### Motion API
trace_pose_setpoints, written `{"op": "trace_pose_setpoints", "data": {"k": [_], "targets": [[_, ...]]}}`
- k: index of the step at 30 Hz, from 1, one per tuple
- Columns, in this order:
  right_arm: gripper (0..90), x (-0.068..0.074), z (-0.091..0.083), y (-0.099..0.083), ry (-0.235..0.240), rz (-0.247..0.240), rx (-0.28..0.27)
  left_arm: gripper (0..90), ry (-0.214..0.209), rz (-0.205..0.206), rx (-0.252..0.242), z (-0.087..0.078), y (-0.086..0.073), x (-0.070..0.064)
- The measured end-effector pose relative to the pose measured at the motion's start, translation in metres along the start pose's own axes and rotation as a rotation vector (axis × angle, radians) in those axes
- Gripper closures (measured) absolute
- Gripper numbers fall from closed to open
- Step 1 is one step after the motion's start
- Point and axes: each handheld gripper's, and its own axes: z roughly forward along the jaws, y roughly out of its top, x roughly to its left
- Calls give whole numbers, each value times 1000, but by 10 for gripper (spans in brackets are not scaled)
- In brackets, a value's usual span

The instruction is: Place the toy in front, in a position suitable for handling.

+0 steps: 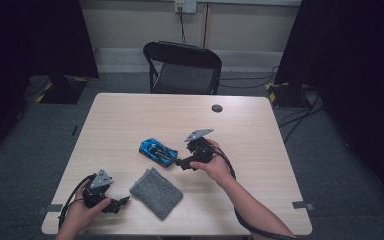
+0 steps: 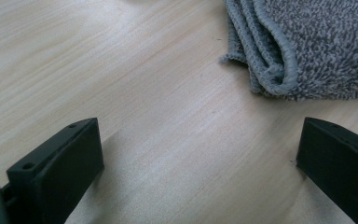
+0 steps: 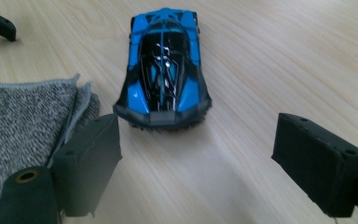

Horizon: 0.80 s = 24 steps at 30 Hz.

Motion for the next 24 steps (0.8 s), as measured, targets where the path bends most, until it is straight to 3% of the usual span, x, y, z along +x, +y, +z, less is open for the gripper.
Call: {"op": "trace_pose_setpoints", "data": {"k": [3, 11, 24], "targets": [[146, 3, 4, 4, 7, 0, 1, 0, 1, 0, 0, 0, 0, 0], [146, 10, 20, 17, 13, -58, 16, 0, 1, 0, 0, 0, 0, 0], [145, 5, 34, 29, 35, -20, 4, 0, 2, 0, -1, 0, 0, 0]]}}
